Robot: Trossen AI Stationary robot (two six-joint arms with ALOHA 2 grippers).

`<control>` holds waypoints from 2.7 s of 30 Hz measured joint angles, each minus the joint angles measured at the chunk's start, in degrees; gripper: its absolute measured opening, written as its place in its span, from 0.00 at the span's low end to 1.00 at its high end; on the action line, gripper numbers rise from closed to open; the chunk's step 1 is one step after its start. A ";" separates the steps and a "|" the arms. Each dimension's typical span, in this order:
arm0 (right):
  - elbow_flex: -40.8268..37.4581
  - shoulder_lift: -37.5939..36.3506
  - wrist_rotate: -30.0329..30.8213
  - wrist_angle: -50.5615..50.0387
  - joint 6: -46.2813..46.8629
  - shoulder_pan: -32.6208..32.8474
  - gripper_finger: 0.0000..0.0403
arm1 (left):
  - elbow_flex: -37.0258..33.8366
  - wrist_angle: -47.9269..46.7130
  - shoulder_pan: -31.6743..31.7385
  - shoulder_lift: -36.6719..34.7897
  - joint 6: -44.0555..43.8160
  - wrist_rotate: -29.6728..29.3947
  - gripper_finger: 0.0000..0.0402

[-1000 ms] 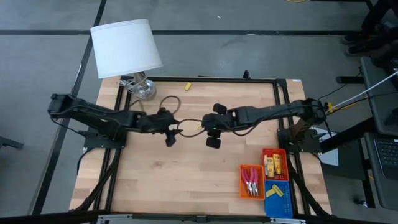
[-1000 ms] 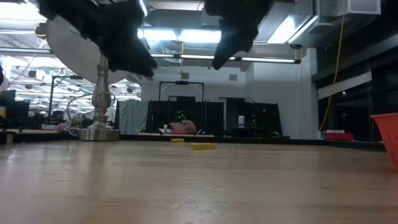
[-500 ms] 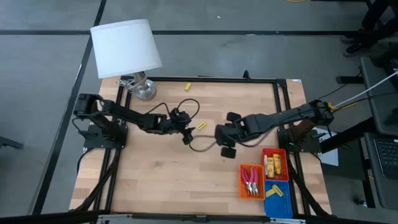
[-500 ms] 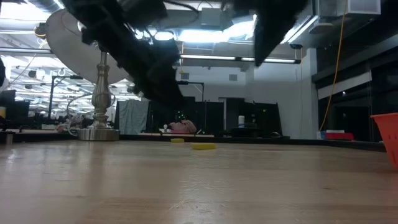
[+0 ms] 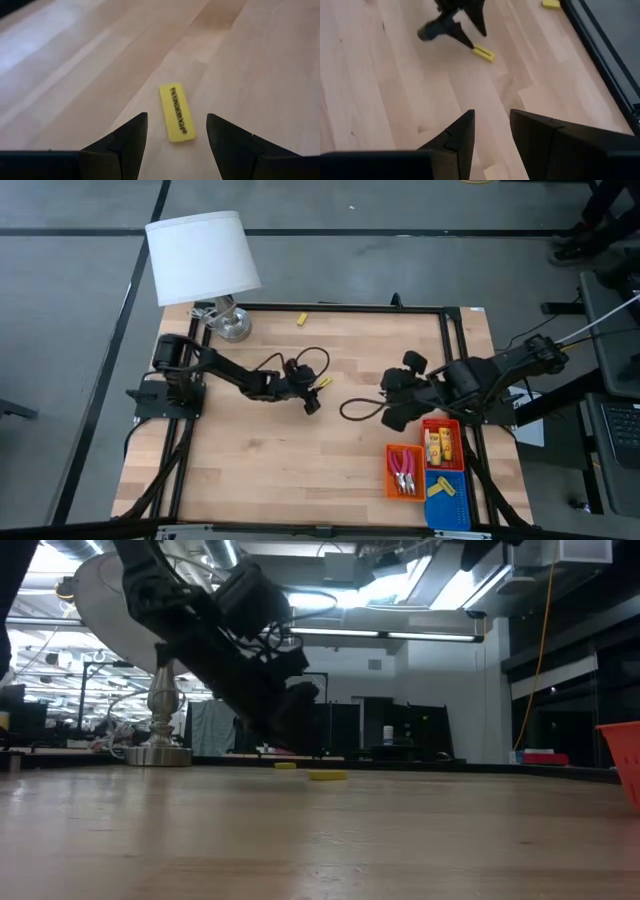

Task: Pick & Place School Supplies
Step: Put the yellow eraser into the blue basket

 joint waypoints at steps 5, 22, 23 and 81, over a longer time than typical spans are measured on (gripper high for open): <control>0.00 -0.41 1.04 -0.02 1.06 1.70 0.32 | 2.49 -0.06 0.43 2.23 -1.07 1.17 0.50; 0.00 -0.39 1.58 0.10 6.26 2.05 0.32 | 13.12 -15.00 2.49 8.94 -10.75 -0.29 0.43; 0.00 -0.39 1.60 0.21 6.82 2.22 0.32 | 13.09 -15.10 2.66 8.86 -10.77 -0.11 0.40; -0.02 5.08 3.12 34.99 -34.93 2.47 0.31 | 12.84 20.72 4.70 -12.63 -27.43 65.15 0.20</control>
